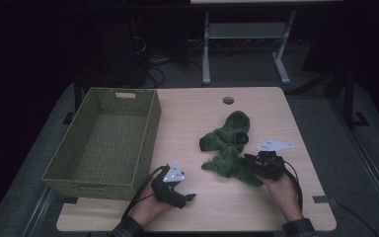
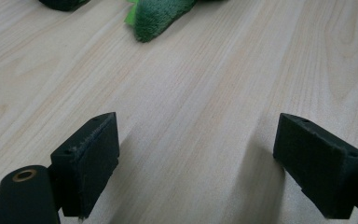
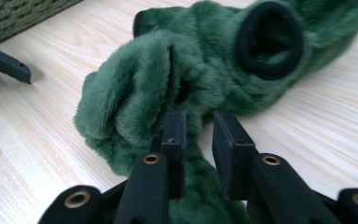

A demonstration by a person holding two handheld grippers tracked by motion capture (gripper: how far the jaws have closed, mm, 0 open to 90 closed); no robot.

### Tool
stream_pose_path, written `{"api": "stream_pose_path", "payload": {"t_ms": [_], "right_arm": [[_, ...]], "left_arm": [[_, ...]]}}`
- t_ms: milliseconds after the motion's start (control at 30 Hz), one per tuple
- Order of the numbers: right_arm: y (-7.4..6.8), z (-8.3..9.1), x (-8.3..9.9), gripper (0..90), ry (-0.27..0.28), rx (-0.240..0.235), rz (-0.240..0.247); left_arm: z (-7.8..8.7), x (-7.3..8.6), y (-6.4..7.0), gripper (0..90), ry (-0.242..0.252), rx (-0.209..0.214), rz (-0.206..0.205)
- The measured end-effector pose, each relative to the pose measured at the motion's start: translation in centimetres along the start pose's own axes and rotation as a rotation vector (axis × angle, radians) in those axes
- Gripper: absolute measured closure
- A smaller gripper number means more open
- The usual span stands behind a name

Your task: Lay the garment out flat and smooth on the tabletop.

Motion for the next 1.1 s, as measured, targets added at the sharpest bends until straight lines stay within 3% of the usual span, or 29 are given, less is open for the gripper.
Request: {"api": "stream_pose_path", "payload": {"t_ms": [133, 300, 467, 733, 867, 1100], "right_arm": [[0.2, 1.6, -0.2, 74.1, 0.051, -0.031, -0.032], [-0.7, 2.8, -1.7, 77.1, 0.105, -0.082, -0.005], [-1.5, 2.1, -3.2, 90.0, 0.104, -0.095, 0.043], [-1.7, 0.0, -4.3, 90.0, 0.067, -0.091, 0.072], [-1.5, -2.0, -3.7, 90.0, -0.004, -0.080, 0.076], [-1.5, -4.3, -2.7, 90.0, -0.078, -0.094, 0.068]], "left_arm": [[0.0, 0.0, 0.0, 13.7, 0.000, -0.003, -0.003], [0.0, 0.0, 0.0, 13.7, 0.003, -0.003, 0.000], [0.0, 0.0, 0.0, 13.7, 0.000, -0.003, -0.004], [0.0, 0.0, 0.0, 13.7, 0.002, -0.004, 0.000], [0.0, 0.0, 0.0, 13.7, 0.000, -0.002, -0.001], [0.0, 0.0, 0.0, 13.7, 0.000, -0.001, 0.001]]}}
Point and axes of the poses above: each handheld gripper's, and its own axes: z roughly backward along the jaws, x roughly out of its underside, y roughly to its right, the point moved 5 cm from there along -z, roughly forward along the jaws, and after that the axes turned 8 degrees about -y, right-handed, at the moved point
